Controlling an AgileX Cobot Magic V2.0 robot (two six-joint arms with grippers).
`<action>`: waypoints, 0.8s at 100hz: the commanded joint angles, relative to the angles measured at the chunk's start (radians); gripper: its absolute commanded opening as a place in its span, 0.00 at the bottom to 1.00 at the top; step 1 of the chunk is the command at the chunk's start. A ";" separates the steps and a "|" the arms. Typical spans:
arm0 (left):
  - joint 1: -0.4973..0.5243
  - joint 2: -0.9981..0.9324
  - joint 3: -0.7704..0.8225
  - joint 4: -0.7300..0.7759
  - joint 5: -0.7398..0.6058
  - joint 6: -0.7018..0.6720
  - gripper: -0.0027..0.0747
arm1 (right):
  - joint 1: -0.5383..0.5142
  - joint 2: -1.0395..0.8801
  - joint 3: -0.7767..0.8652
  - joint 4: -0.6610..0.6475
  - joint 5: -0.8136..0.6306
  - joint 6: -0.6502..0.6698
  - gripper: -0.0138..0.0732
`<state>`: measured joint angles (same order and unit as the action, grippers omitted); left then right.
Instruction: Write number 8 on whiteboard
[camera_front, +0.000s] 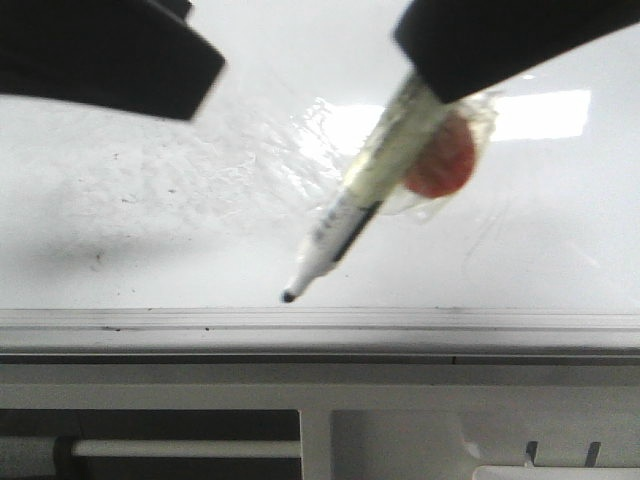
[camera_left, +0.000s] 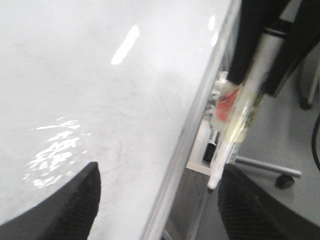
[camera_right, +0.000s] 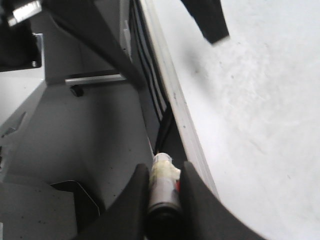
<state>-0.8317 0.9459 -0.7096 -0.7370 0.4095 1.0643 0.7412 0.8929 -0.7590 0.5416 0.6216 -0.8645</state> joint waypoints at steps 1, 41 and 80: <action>0.047 -0.096 0.010 -0.041 -0.047 -0.041 0.64 | 0.000 -0.083 -0.001 -0.082 -0.043 0.091 0.11; 0.180 -0.424 0.246 -0.330 -0.188 -0.045 0.35 | -0.002 -0.286 0.189 -0.259 -0.350 0.128 0.11; 0.180 -0.430 0.262 -0.364 -0.179 -0.045 0.01 | -0.004 -0.199 0.048 -0.193 -0.367 0.130 0.11</action>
<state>-0.6540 0.5143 -0.4191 -1.0710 0.2650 1.0291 0.7412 0.6724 -0.6506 0.3318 0.3132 -0.7370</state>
